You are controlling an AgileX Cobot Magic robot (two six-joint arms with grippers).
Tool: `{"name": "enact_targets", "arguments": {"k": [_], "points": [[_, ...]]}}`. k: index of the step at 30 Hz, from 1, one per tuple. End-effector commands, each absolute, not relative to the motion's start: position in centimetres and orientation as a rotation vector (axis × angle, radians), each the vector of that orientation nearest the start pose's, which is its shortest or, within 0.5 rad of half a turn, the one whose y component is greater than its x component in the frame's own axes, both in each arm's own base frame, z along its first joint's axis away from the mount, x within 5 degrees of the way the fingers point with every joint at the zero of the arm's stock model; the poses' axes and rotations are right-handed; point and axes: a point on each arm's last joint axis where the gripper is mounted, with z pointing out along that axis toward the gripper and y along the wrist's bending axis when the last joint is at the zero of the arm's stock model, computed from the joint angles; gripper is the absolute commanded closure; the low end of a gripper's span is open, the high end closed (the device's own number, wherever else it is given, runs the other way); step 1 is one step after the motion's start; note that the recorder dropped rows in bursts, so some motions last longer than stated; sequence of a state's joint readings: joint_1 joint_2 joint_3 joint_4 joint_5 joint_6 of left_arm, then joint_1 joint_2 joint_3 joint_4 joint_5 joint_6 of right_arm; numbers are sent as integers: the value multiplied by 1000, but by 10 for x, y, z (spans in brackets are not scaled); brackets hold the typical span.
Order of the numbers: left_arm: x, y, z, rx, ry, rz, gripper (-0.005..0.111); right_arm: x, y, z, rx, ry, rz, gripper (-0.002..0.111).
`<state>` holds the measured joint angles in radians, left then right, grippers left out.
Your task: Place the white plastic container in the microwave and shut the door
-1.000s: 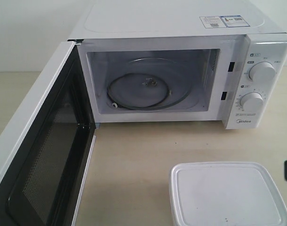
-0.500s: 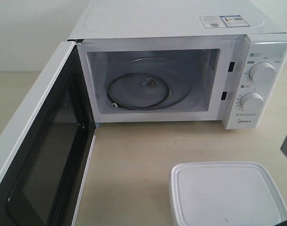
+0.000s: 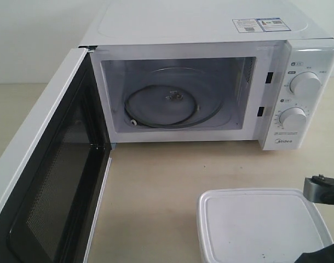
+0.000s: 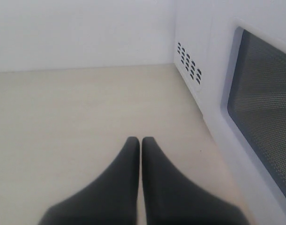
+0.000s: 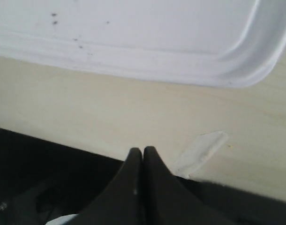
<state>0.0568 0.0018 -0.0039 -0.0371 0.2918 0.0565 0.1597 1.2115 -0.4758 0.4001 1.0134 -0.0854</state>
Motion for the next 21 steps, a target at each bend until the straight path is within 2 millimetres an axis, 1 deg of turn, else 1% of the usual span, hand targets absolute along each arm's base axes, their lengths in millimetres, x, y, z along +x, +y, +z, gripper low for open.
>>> {"name": "enact_targets", "arguments": {"k": [1, 5, 9, 12, 15, 21], "points": [[55, 2, 187, -30, 1776, 48, 103, 148, 46, 172, 84, 3203, 374, 109], [55, 2, 187, -30, 1776, 48, 103, 158, 46, 166, 102, 3150, 357, 109], [55, 2, 187, -30, 1776, 48, 103, 168, 47, 160, 165, 3093, 344, 109], [55, 2, 187, -30, 1776, 48, 103, 183, 46, 159, 231, 2958, 327, 109], [55, 2, 187, -30, 1776, 48, 103, 194, 45, 161, 251, 2834, 317, 109], [55, 2, 187, -30, 1776, 48, 103, 211, 42, 167, 283, 2630, 303, 109]]}}
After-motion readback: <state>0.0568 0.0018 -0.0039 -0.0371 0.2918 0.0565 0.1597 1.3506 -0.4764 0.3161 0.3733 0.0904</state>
